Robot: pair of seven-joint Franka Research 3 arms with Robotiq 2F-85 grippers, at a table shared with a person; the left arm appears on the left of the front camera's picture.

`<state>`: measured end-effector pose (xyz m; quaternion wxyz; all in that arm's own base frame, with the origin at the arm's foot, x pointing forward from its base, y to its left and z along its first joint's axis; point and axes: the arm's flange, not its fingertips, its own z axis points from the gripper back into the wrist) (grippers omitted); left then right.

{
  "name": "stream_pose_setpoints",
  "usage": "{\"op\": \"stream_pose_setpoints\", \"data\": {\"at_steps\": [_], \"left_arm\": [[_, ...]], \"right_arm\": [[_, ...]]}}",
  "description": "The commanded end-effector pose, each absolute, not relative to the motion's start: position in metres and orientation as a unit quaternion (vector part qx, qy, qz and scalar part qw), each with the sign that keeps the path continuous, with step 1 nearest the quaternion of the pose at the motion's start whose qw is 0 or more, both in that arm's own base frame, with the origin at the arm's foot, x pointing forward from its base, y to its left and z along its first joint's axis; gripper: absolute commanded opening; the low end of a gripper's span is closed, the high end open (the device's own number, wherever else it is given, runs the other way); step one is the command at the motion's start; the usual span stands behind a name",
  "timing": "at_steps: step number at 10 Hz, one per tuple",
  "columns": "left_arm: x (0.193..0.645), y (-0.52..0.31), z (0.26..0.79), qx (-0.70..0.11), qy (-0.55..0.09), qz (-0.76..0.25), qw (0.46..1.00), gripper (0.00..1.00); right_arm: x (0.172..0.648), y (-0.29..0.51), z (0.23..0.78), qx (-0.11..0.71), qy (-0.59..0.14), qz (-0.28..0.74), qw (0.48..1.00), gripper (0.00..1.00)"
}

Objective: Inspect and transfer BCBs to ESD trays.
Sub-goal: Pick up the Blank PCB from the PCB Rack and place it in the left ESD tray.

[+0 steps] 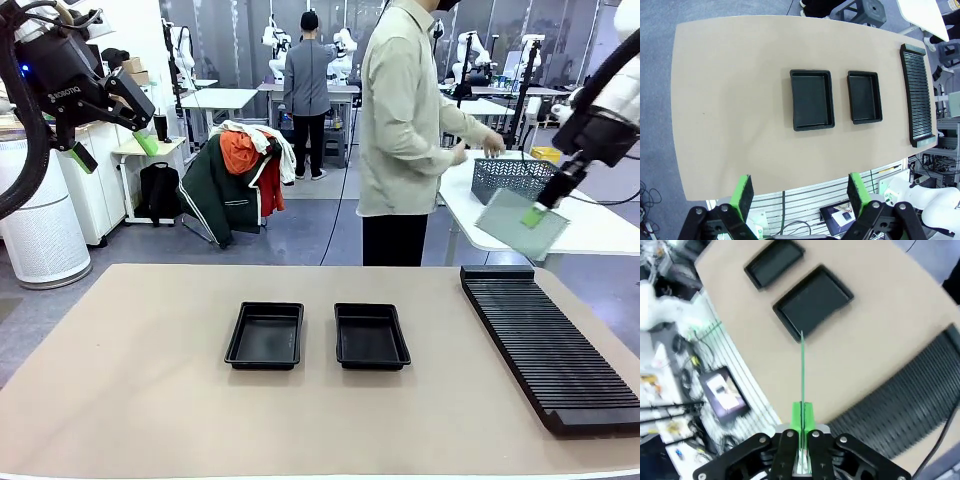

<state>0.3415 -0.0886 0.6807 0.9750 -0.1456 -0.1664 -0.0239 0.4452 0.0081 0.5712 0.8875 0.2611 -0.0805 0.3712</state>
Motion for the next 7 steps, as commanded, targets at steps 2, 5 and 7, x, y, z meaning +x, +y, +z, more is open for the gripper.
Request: {"op": "stream_pose_setpoints", "data": {"at_steps": [2, 5, 7], "left_arm": [[0.340, -0.089, 0.679, -0.149, -0.167, -0.024, 0.974, 1.00], [0.340, -0.089, 0.679, -0.149, -0.167, -0.024, 0.974, 1.00], [0.340, -0.089, 0.679, -0.149, -0.167, -0.024, 0.974, 1.00]], "right_arm": [[0.448, 0.057, 0.545, 0.341, -0.097, 0.245, 0.903, 0.02], [0.445, 0.107, 0.507, 0.404, -0.097, 0.155, 0.896, 0.02], [0.440, 0.149, 0.473, 0.440, -0.099, 0.106, 0.886, 0.02]]}}
